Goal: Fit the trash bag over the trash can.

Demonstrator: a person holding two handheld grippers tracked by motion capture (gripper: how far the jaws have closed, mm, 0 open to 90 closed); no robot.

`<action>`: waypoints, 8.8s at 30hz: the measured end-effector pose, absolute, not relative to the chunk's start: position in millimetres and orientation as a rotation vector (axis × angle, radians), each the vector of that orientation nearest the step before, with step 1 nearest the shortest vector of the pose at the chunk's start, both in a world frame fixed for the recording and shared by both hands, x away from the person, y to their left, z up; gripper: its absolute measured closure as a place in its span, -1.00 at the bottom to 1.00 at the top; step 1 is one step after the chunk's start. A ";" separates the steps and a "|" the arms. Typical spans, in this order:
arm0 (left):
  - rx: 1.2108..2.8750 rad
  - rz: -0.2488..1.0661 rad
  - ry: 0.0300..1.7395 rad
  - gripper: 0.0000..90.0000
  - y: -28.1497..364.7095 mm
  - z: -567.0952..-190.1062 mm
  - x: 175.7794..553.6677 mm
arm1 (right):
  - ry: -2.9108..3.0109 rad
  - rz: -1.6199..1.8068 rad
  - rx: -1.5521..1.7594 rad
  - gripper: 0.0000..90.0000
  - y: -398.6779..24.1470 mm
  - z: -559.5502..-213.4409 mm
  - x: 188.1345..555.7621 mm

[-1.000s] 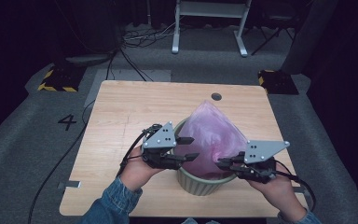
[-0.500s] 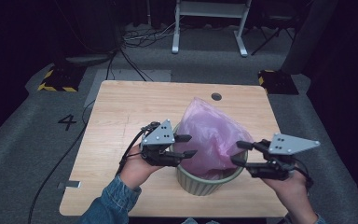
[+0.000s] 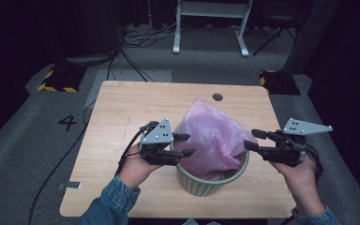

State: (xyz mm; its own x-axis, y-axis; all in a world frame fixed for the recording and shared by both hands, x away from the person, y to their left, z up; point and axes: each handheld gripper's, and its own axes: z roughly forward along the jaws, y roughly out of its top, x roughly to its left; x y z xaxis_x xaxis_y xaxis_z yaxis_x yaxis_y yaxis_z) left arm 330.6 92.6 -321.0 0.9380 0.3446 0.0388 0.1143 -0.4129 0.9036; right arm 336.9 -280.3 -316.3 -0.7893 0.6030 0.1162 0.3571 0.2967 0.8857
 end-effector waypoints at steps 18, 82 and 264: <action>2.012 0.299 0.209 0.17 58.7 -301.6 312.8 | 2.432 1.444 0.470 0.99 -194.3 -265.6 314.1; 1.849 0.491 0.322 0.99 77.4 -322.0 313.6 | 2.519 1.426 0.415 0.98 -199.1 -287.6 294.9; 1.983 0.546 0.387 0.94 140.9 -297.3 320.2 | 2.270 1.334 0.843 0.14 -317.5 -294.1 335.5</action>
